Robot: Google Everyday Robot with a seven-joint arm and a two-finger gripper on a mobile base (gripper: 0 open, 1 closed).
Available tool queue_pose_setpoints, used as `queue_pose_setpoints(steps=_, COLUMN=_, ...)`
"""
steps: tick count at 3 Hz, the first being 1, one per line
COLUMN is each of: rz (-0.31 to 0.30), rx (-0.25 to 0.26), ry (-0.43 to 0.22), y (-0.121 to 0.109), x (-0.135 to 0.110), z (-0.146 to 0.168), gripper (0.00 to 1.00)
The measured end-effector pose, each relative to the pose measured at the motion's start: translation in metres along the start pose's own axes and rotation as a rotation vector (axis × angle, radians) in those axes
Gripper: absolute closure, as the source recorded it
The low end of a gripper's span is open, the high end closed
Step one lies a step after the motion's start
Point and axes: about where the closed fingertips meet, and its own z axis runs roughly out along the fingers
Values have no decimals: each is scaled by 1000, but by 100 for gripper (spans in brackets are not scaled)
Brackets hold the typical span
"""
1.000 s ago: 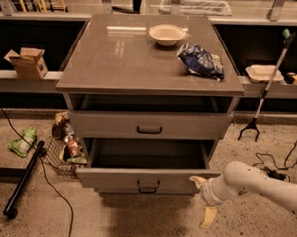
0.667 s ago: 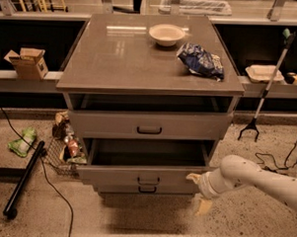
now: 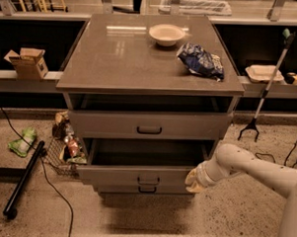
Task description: Close middle drawer
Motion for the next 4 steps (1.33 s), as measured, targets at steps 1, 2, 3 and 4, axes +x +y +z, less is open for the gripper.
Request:
queue_pose_setpoints(steps=1, rz=3, rx=8, ry=0, y=-15, x=0, z=-2, gripper=72)
queue_pose_setpoints(steps=2, rz=7, rx=5, ry=-1, y=-23, x=0, z=-3, gripper=49)
queue_pose_setpoints(steps=3, rz=10, rx=1, ry=-8, y=-26, x=1, z=-5, gripper=26)
queue_pose_setpoints(steps=4, rz=12, rx=-4, ry=-15, y=-27, x=2, z=-5, gripper=3)
